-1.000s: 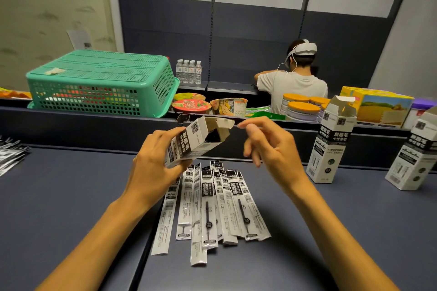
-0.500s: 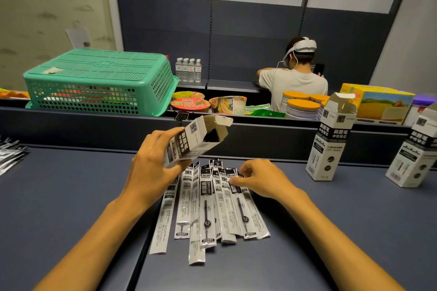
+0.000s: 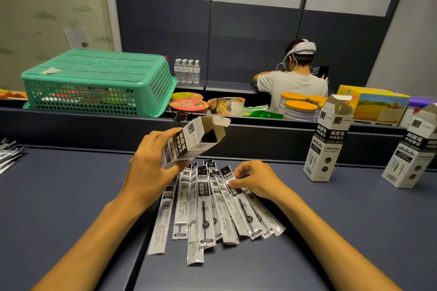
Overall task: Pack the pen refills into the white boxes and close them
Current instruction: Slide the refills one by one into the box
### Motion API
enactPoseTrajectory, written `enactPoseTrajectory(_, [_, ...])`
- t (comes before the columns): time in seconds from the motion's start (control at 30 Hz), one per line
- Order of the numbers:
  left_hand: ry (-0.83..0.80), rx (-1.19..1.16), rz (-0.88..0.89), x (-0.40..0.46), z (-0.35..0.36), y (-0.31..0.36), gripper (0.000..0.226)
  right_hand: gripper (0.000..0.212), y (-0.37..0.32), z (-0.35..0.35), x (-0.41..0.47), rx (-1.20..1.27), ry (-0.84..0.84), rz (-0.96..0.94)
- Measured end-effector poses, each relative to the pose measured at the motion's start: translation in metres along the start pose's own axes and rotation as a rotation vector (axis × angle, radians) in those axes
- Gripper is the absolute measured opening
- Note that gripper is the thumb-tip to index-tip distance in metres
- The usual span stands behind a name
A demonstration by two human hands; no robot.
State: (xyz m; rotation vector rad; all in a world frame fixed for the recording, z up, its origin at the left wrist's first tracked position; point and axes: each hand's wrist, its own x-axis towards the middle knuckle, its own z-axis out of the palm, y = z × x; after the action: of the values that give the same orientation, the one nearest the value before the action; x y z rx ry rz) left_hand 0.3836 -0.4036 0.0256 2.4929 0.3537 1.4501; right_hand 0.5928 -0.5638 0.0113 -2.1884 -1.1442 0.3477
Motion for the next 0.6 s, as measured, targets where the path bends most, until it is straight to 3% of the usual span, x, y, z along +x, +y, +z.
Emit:
enactPoseTrajectory(0.33, [0.0, -0.004, -0.001, 0.0, 0.0, 0.0, 0.072, 0.019, -0.004, -0.021, -0.011, 0.288, -0.001, -0.026])
enactPoseTrajectory(0.6, [0.001, -0.007, -0.003, 0.0, 0.001, -0.001, 0.073, 0.016, -0.013, -0.039, -0.025, 0.551, -0.1, -0.039])
